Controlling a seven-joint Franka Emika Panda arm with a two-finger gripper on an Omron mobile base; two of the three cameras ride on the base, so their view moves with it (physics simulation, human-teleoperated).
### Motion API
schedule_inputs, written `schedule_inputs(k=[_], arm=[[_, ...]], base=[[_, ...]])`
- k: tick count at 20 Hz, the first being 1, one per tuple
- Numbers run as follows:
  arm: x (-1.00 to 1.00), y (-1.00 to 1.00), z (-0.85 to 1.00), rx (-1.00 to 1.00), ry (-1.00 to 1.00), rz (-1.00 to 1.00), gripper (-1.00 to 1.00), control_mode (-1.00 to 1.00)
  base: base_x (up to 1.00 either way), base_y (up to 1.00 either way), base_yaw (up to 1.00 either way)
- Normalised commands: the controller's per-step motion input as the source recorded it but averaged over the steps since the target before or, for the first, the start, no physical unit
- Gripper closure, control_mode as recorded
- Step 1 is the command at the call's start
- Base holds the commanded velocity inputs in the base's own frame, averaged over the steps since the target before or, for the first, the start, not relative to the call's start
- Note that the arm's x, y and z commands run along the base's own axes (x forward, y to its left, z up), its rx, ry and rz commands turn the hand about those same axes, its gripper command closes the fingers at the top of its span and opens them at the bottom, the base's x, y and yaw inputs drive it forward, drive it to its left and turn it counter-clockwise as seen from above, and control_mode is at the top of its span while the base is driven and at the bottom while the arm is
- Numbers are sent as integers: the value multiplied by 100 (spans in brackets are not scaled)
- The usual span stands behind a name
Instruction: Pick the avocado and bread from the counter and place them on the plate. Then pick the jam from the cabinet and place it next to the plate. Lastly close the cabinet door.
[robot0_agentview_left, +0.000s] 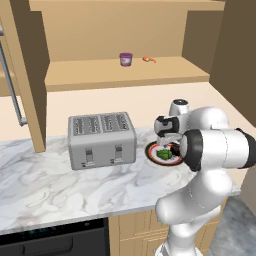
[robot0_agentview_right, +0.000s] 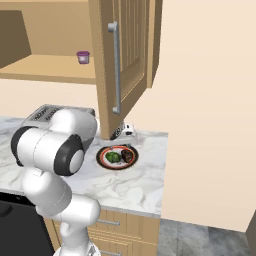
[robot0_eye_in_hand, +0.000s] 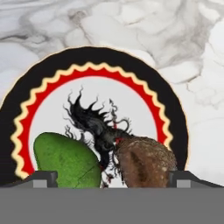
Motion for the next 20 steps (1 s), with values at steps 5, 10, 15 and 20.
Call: schedule_inputs(k=[5,10,15,20], arm=[[-42,20,24,0,-19,0,-100,-100],[-39,20,29,0,-19,0,-100,-100],[-39,20,41,0,-17,0,-100,-100],[-42,17,53,0,-17,0,-100,-100]], base=[[0,0,0],[0,0,0],[0,0,0],[0,0,0]])
